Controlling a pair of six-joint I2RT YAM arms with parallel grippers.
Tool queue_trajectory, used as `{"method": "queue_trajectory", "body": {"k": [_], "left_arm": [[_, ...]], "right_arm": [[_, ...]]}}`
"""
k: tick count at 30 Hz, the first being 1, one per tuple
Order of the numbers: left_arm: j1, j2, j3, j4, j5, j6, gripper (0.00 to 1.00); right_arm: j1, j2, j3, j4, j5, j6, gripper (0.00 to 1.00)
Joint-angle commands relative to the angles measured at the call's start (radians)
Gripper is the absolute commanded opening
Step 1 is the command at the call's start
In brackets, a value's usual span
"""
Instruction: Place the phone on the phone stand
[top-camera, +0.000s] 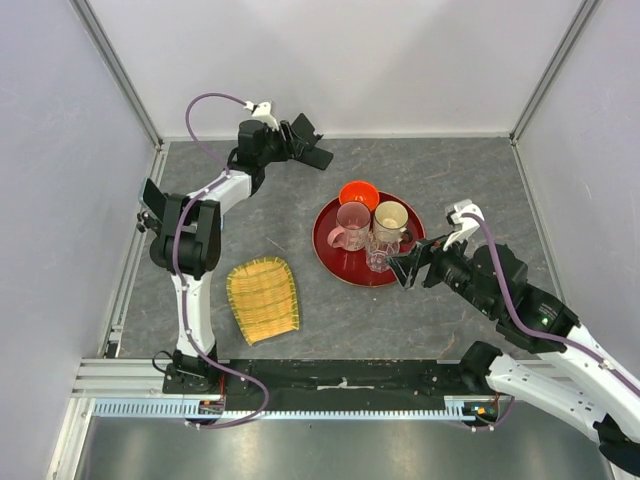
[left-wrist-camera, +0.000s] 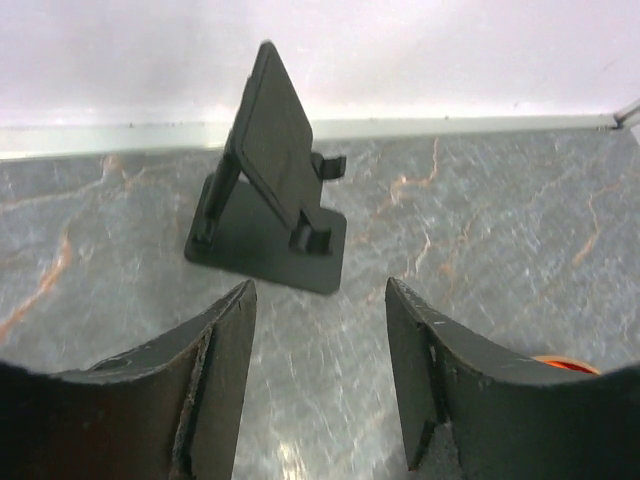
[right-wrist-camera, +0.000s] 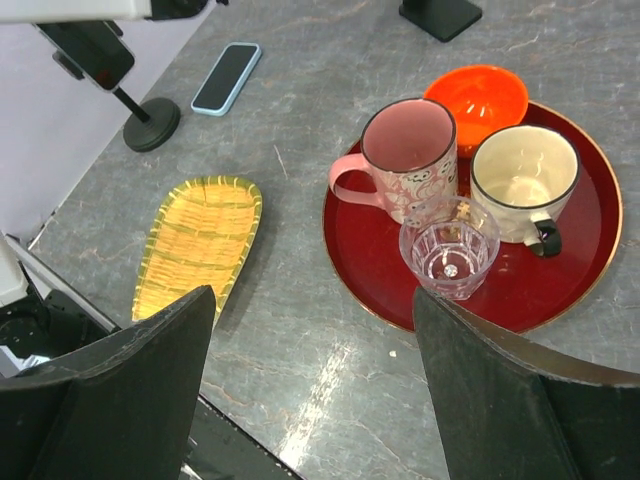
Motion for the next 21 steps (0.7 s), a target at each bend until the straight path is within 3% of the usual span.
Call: {"method": "queue_trajectory", "body": {"k": [1, 9, 15, 21], "left_arm": [[-0.001, 0.08, 0.097, 0.199, -0.028, -0.08, 0.59], [-0.002, 0.231, 0.256, 0.186, -0.08, -0.143, 0.5], [-0.005, 0.246, 0.275, 0.164, -0.146, -0.142, 0.47], [-0.004, 0.286, 0.278, 0.222, -0.109, -0.162, 0.44]], "right_arm": [[0.003, -0.035, 0.009, 0.03, 0.049, -0.001, 0.87], [0.005, -0.049, 0.008, 0.012, 0.061, -0.005, 0.87], [0.005, -0.049, 0.001, 0.007, 0.076, -0.015, 0.87], [0.003, -0.044, -0.005, 0.007, 0.079, -0.025, 0.87]]}}
